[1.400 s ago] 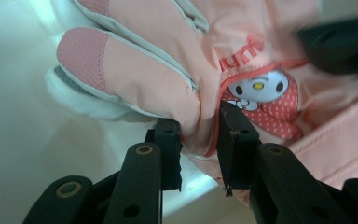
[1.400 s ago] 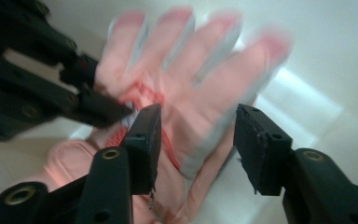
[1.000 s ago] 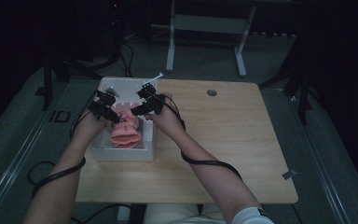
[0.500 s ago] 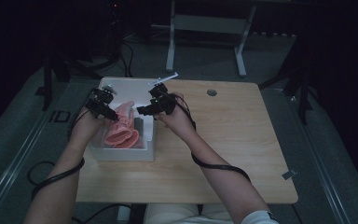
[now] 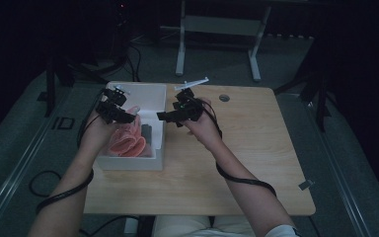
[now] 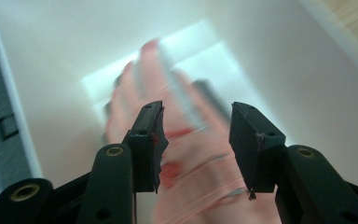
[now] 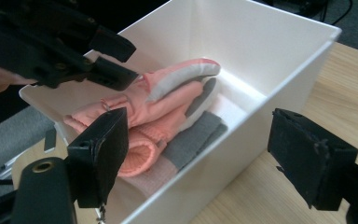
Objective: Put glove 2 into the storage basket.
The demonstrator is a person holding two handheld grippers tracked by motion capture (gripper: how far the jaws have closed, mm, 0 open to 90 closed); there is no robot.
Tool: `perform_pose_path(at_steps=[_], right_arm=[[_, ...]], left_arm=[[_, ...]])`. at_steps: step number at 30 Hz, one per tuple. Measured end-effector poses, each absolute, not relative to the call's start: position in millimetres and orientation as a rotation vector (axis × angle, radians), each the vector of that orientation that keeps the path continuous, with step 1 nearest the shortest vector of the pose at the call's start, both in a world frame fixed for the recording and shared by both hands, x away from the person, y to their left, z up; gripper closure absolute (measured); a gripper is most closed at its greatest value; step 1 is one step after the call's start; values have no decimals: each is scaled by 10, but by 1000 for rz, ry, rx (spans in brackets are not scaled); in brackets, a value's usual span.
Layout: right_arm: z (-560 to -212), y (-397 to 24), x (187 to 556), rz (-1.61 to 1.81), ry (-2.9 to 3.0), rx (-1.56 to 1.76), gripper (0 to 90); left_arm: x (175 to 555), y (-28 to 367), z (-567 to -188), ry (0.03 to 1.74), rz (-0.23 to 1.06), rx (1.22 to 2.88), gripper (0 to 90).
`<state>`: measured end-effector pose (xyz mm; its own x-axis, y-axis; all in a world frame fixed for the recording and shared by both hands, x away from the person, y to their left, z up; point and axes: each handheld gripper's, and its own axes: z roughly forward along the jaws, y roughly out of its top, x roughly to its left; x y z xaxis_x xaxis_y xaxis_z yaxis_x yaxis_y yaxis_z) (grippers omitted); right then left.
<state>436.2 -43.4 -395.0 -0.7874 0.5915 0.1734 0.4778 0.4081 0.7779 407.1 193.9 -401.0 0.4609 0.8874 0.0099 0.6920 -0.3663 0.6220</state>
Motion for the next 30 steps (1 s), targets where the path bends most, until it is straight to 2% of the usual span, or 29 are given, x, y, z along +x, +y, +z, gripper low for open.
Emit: perform_pose_path(at_steps=[6,10,14,22,30], right_arm=[[-3990,-686,4345,1316,2502,952,181],[-4008,-812,4336,1309,2486,951,177],[-4046,-957,4310,1294,2479,928,172],[-4201,-1248,4207,1265,2479,897,153],[-4371,-1463,4125,1241,2483,882,153]], left_arm=[[3959,1637,-3929,1166,395,2144,489],[3890,1467,-3898,1092,380,2131,484],[3814,1266,-3873,1038,386,2130,438],[3673,911,-3897,934,389,2145,152],[3590,613,-4042,893,416,2172,24]])
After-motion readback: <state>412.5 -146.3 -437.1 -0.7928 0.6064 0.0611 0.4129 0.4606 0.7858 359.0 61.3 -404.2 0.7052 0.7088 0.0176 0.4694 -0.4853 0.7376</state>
